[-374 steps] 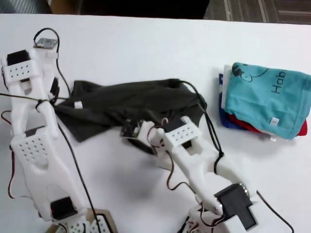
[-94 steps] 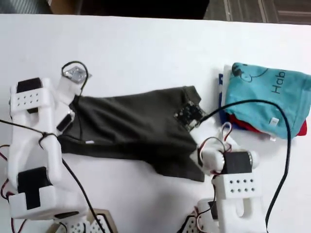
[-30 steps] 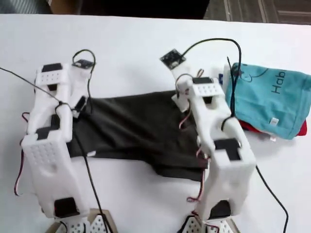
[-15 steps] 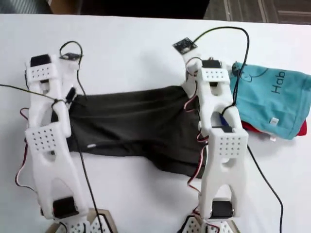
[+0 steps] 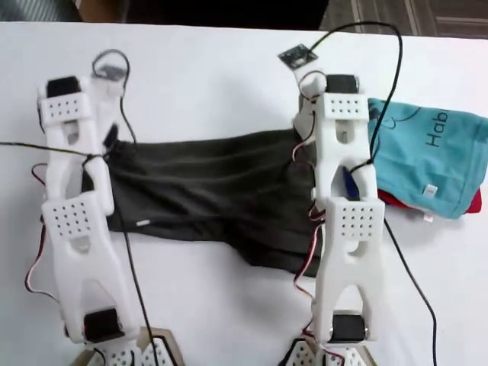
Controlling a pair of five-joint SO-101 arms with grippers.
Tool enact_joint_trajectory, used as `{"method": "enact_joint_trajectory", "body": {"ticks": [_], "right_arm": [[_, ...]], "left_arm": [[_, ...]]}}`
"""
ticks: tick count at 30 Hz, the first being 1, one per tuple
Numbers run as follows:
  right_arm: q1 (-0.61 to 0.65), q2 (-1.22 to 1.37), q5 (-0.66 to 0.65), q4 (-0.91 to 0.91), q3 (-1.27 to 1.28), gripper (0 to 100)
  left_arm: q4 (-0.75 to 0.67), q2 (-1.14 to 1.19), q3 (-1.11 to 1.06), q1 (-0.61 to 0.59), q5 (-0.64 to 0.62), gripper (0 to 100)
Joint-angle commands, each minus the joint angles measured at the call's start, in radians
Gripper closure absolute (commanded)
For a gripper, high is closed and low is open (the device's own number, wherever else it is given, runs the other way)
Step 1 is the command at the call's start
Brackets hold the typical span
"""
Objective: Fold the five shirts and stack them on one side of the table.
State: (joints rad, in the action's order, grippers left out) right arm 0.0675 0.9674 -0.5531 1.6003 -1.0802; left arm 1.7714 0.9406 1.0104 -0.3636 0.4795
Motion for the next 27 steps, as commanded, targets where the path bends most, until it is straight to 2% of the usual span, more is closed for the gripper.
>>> {"method": "enact_joint_trajectory", "body": {"ticks": [1, 4, 8, 13, 19, 23, 27], "right_arm": [[-0.008, -0.125, 0.002, 0.104, -0.107, 97.4], [0.001, -0.197, -0.002, 0.116, -0.074, 97.2], [0.047, -0.360, -0.041, 0.117, 0.143, 90.6], [0.096, -0.621, -0.061, 0.085, 0.529, 90.9], [0.157, -0.911, -0.063, -0.096, 1.020, 92.6], [0.234, -1.075, -0.063, -0.225, 1.316, 92.5], [0.302, -1.165, -0.063, -0.309, 1.510, 92.4]], "left_arm": [[0.015, -0.193, 0.005, 0.040, -0.005, 97], [0.015, -0.308, -0.136, 0.089, -0.005, 97], [-0.028, -0.477, -0.384, 0.140, -0.035, 97], [-0.250, -0.690, -0.746, 0.141, -0.095, 97], [-0.483, -0.862, -1.179, 0.130, -0.127, 97], [-0.620, -0.879, -1.342, 0.106, -0.126, 97], [-0.704, -0.879, -1.408, 0.069, -0.126, 97]]}}
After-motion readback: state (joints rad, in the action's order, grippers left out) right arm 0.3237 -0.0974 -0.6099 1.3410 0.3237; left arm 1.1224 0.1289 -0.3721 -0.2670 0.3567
